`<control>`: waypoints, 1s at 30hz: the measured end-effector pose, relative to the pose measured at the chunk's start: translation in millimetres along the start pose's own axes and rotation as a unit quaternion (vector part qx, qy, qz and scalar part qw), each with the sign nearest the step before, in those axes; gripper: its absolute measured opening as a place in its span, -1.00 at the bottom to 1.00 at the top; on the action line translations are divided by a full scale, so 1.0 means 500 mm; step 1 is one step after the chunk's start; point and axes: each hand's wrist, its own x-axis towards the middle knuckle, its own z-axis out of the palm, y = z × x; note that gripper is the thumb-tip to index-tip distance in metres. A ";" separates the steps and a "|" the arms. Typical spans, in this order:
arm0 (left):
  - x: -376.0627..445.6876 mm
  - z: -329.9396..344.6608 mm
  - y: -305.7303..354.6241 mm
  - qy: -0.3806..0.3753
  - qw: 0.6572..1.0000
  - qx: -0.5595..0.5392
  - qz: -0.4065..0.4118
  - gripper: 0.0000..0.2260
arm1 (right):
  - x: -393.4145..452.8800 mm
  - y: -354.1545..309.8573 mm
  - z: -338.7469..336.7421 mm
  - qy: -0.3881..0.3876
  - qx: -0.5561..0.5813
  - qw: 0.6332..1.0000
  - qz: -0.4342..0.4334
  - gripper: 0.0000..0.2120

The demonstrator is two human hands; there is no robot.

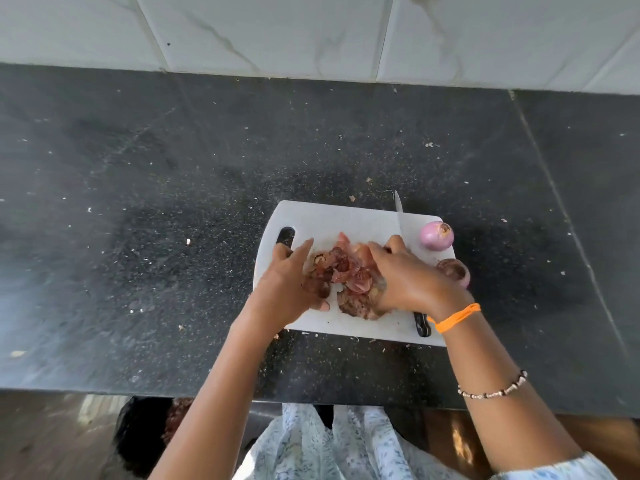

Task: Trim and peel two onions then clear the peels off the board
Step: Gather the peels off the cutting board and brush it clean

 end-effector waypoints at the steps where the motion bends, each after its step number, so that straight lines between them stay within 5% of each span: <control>1: -0.001 0.001 0.003 -0.013 1.000 -0.006 0.004 -0.06 | 0.002 -0.007 0.011 0.005 0.008 1.000 0.008 -0.12; 6: 0.002 0.017 0.021 0.004 0.999 -0.041 0.019 -0.05 | 0.022 -0.021 0.035 0.088 0.103 0.991 0.022 -0.29; 12: 0.010 0.010 0.037 -0.092 0.995 0.017 0.023 0.16 | 0.018 -0.007 0.025 0.047 0.059 0.997 0.024 -0.07; 20: 0.017 0.025 0.049 -0.028 0.995 0.074 0.067 -0.07 | 0.024 -0.010 0.027 0.056 0.053 0.996 -0.034 -0.18; 26: -0.007 0.026 0.039 -0.088 0.996 0.021 0.028 0.12 | 0.019 0.008 0.005 -0.013 0.080 0.996 -0.037 0.03; 30: -0.021 0.044 0.056 -0.043 0.995 0.080 0.026 0.09 | 0.017 0.002 0.022 0.006 0.039 0.998 -0.052 0.06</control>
